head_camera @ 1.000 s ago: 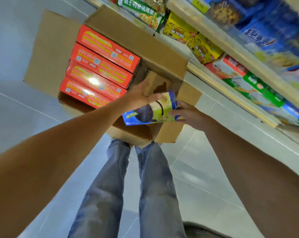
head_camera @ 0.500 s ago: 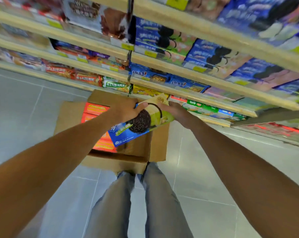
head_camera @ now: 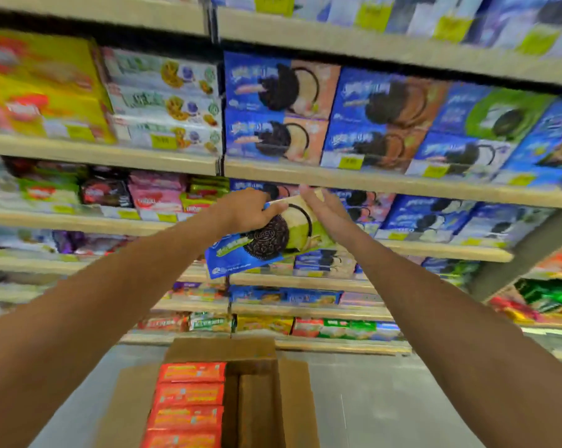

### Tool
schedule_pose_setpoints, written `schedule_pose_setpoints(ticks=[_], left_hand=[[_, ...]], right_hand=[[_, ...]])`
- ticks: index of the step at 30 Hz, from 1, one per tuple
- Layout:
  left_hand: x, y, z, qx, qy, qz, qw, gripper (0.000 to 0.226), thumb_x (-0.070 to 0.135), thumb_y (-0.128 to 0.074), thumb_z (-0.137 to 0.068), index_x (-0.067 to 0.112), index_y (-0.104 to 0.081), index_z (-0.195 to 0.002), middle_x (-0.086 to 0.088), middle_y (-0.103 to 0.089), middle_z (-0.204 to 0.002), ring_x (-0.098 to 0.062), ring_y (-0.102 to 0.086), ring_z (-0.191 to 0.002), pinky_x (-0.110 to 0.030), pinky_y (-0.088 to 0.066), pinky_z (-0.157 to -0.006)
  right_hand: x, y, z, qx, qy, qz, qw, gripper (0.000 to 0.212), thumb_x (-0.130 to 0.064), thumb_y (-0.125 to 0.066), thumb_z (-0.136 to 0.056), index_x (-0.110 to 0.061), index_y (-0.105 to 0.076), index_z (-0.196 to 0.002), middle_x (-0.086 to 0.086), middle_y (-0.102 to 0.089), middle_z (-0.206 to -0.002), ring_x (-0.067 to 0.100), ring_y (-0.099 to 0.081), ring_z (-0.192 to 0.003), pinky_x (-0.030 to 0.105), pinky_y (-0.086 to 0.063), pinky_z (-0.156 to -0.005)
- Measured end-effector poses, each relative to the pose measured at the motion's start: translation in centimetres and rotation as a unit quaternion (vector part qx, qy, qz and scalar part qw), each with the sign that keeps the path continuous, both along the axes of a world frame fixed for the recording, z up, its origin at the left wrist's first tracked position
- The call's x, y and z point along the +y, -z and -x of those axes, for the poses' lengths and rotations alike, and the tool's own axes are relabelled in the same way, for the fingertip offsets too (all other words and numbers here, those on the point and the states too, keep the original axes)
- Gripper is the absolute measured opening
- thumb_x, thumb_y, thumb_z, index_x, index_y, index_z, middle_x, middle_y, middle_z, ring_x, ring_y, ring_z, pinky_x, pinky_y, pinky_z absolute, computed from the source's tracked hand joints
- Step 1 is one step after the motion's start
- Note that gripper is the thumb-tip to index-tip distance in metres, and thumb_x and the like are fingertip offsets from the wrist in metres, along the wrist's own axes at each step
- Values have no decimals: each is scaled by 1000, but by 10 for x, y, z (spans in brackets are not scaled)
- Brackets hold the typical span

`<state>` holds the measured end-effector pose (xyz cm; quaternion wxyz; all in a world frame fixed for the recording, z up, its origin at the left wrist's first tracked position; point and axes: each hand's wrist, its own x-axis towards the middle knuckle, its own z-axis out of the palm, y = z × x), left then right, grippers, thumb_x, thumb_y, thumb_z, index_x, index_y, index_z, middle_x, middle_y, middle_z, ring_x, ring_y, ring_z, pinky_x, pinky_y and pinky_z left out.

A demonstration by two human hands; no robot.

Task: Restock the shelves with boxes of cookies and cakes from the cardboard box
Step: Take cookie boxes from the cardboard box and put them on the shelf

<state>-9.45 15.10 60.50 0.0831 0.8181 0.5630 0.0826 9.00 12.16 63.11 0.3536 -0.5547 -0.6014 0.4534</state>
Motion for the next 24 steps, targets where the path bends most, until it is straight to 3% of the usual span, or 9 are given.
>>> schedule_pose_setpoints(ticks=[2, 4, 6, 9, 13, 15, 18, 21, 24], left_hand=[[2, -39, -8, -16, 7, -19, 1000, 57, 56, -27, -96, 7, -55, -87, -13, -55, -75, -31, -54, -79, -35, -39, -69], [0, -76, -20, -16, 17, -39, 999, 61, 56, -26, -96, 5, -59, -94, -5, -45, -63, -31, -52, -75, -35, -39, -68], [0, -111, -34, -16, 24, -69, 997, 64, 58, -26, -96, 4, -60, -92, -5, -44, -61, -31, -54, -72, -35, -40, -65], [0, -153, -59, -10, 36, -116, 993, 60, 58, -25, -95, 7, -50, -76, -9, -47, -62, -26, -47, -60, -34, -34, -57], [7, -200, -88, -53, 42, -134, 989, 66, 67, -23, -91, 10, -57, -84, -11, -60, -78, -29, -56, -78, -38, -46, -73], [11, -224, -101, -66, 48, -130, 988, 60, 66, -25, -91, 14, -56, -86, -15, -63, -97, -27, -56, -90, -36, -42, -80], [14, -265, -119, -58, 74, -103, 990, 65, 62, -30, -93, 13, -46, -133, -13, -45, -143, -27, -46, -127, -37, -35, -101], [33, -299, -121, -32, 85, -142, 986, 63, 69, -38, -86, 24, -45, -129, -5, -51, -136, -28, -47, -126, -38, -37, -97], [47, -328, -123, -8, 76, -173, 982, 65, 64, -48, -85, 22, -40, -134, -2, -51, -136, -25, -50, -123, -34, -37, -95]], right_hand=[[6, -26, -4, -15, 14, -38, 999, 61, -46, -44, -96, -8, -36, -143, -2, -41, -139, 13, -38, -130, 22, -30, -101], [11, -55, -16, -13, 37, -86, 995, 39, -49, -49, -94, -21, -52, -120, -3, -51, -119, 13, -49, -116, 28, -38, -89], [11, -84, -30, -21, 43, -111, 993, 36, -55, -53, -89, -23, -56, -104, -3, -60, -107, 13, -58, -103, 30, -43, -87], [10, -126, -55, -42, 59, -145, 987, 38, -53, -54, -89, -18, -60, -102, -11, -62, -89, 1, -58, -82, 18, -44, -75], [11, -178, -86, -54, 110, -196, 973, 51, -67, -59, -78, -19, -59, -97, -3, -64, -90, 13, -64, -87, 26, -50, -81], [13, -201, -99, -46, 118, -232, 964, 51, -55, -61, -84, -5, -61, -91, 8, -68, -85, 14, -62, -74, 30, -46, -71], [16, -236, -116, -35, 144, -278, 949, 64, -55, -63, -81, 5, -61, -104, 17, -68, -94, 23, -64, -83, 31, -47, -74], [29, -267, -135, -21, 186, -318, 929, 36, -41, -64, -86, -7, -58, -78, 2, -54, -66, 9, -48, -59, 19, -36, -54], [41, -292, -148, 5, 218, -361, 907, 35, -35, -64, -89, -15, -45, -67, -2, -40, -59, 7, -36, -54, 14, -31, -47]])
